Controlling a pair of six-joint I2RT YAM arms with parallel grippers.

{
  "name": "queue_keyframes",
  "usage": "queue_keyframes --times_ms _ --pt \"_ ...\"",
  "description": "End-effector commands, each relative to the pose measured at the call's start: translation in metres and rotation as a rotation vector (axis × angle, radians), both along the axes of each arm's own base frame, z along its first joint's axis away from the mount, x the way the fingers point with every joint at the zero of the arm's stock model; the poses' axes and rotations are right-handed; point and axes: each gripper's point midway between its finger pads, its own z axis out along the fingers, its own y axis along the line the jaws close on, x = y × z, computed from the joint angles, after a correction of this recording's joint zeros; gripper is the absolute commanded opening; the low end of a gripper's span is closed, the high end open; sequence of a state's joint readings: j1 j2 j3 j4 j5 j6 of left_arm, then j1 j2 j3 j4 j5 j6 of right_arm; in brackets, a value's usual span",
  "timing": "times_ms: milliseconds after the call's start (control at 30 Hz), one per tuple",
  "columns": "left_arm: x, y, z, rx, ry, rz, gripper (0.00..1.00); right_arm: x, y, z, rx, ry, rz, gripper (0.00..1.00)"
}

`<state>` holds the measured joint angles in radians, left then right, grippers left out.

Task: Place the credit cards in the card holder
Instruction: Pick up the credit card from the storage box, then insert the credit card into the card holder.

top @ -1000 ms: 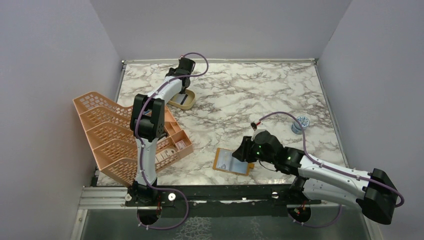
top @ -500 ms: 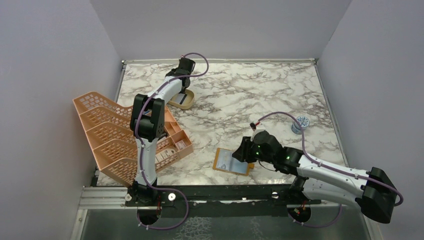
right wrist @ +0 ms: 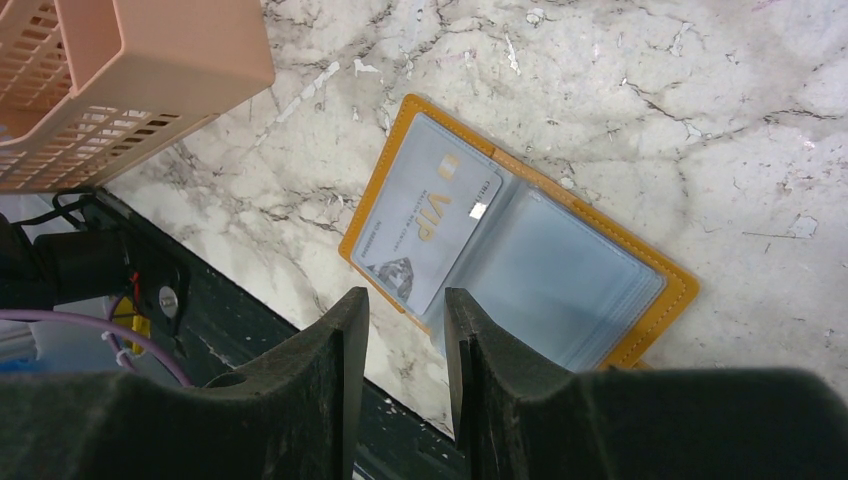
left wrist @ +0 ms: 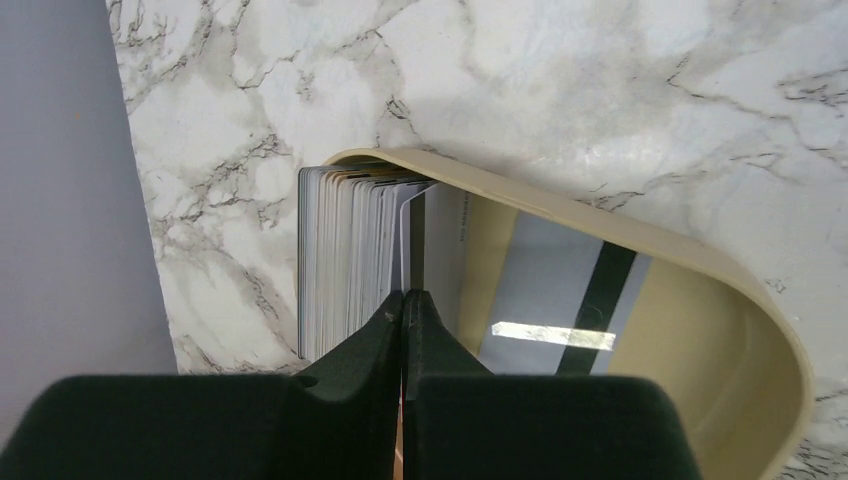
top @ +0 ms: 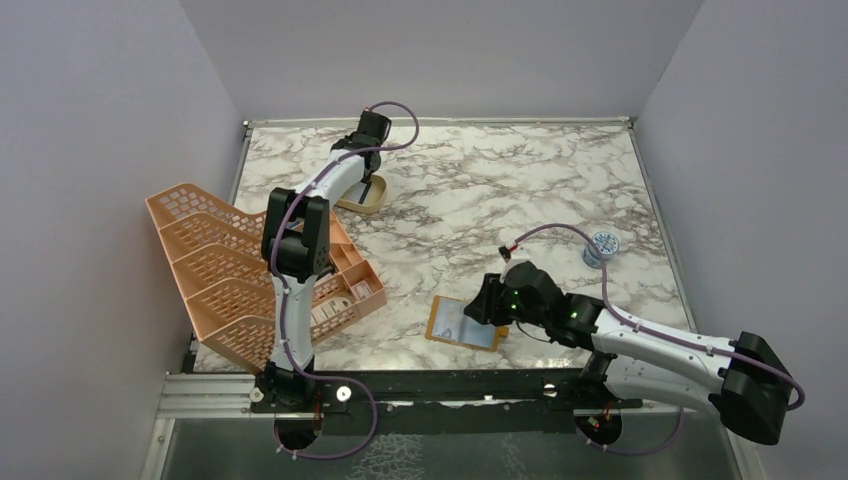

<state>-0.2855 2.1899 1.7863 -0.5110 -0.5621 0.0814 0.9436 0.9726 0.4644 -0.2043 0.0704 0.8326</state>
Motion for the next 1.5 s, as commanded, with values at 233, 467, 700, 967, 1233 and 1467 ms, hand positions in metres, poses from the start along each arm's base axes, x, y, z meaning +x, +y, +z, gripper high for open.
queue_keyframes --times_ms 233,467,700,967,1233,1467 --pt "-0.007 -0.03 0.039 -0.131 0.0 -0.038 0.0 0.004 0.005 0.017 0.041 -0.039 -0.009 0.34" --pt "-0.036 -0.066 0.063 -0.378 0.026 -0.104 0.0 0.003 -0.006 0.01 -0.003 -0.003 -0.057 0.32" --pt "-0.089 -0.128 0.088 -0.756 0.128 -0.264 0.0 0.001 -0.031 -0.008 -0.113 0.044 -0.14 0.31" --pt "-0.154 -0.186 0.099 -1.169 0.277 -0.416 0.0 0.005 -0.052 -0.017 -0.241 0.065 -0.217 0.3" --pt "-0.219 -0.204 0.081 -1.361 0.392 -0.416 0.0 0.004 -0.058 -0.035 -0.352 0.122 -0.238 0.29" --pt "-0.259 -0.21 0.062 -1.46 0.446 -0.389 0.0 0.011 -0.061 -0.035 -0.369 0.079 -0.241 0.29"
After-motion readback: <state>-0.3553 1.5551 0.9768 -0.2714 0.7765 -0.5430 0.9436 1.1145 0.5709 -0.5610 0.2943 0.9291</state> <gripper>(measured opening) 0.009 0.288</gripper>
